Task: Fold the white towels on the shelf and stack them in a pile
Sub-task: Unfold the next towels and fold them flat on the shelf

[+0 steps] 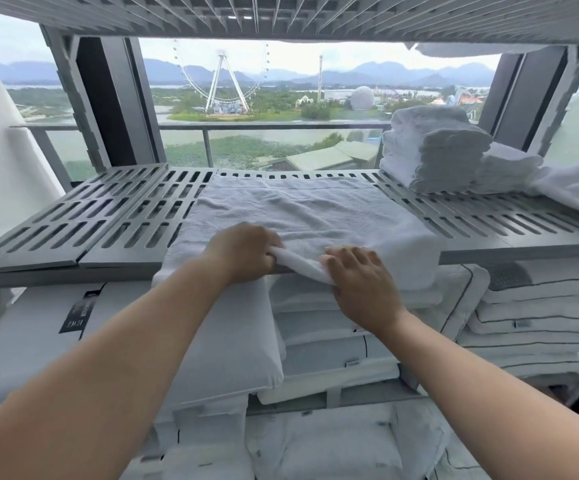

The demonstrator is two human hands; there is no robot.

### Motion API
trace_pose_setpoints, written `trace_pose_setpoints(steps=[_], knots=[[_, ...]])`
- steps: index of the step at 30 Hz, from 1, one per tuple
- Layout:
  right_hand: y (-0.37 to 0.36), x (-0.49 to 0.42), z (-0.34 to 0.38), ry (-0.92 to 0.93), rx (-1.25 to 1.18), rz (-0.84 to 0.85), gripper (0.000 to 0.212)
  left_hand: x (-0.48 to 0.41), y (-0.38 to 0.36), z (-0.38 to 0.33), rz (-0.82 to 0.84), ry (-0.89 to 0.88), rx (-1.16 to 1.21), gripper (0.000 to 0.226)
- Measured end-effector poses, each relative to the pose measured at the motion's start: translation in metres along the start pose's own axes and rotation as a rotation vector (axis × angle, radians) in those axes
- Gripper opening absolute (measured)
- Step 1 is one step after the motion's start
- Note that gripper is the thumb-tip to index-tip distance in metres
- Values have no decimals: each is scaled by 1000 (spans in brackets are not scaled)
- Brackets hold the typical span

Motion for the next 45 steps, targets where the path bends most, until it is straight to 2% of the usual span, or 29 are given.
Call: trace_pose_setpoints(steps=[5, 9, 13, 17, 21, 25, 27, 31, 33, 38, 42, 45], knots=[[46, -15, -39, -215, -101, -155, 31, -13, 36, 13, -55, 73, -168, 15], [79, -35, -82, -352, 13, -215, 13, -28, 67, 26, -131, 128, -285, 21], [70, -51, -101, -437, 68, -117, 20, -40, 73, 42, -178, 222, -320, 24], [46, -71, -117, -474, 117, -9, 27, -54, 57, 51, -129, 326, -400, 26], [26, -99, -151, -500, 236, 80, 24, -76, 68, 60, -171, 345, -529, 28], [-10, -136, -185, -534, 300, 307, 25, -100, 75, 73, -220, 339, -631, 27], [-33, -152, -198, -557, 301, 403, 27, -117, 62, 87, -166, 365, -598, 25], [-82, -180, -201, -481, 288, 483, 32, -143, 21, 124, -10, 457, -382, 19], [-103, -178, -203, -423, 260, 499, 32, -147, 10, 138, -78, 465, -251, 19], [-107, -181, -219, -216, 213, 323, 29, -140, 2, 156, -370, 454, -80, 19], [-108, -185, -230, -280, 309, 354, 23, -138, -1, 160, -390, 489, -45, 14], [-100, -185, -220, -346, 400, 374, 23, -140, -2, 163, -331, 531, -42, 15]])
Point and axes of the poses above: each hand's wrist, its own x-axis away from the middle knuckle, its own y-axis out of the back of the hand, z = x × y, the point moved 10 cm from there along -x, towards the middle knuckle, and after that the axes turned 7 degrees about z, right-handed, at the moved point
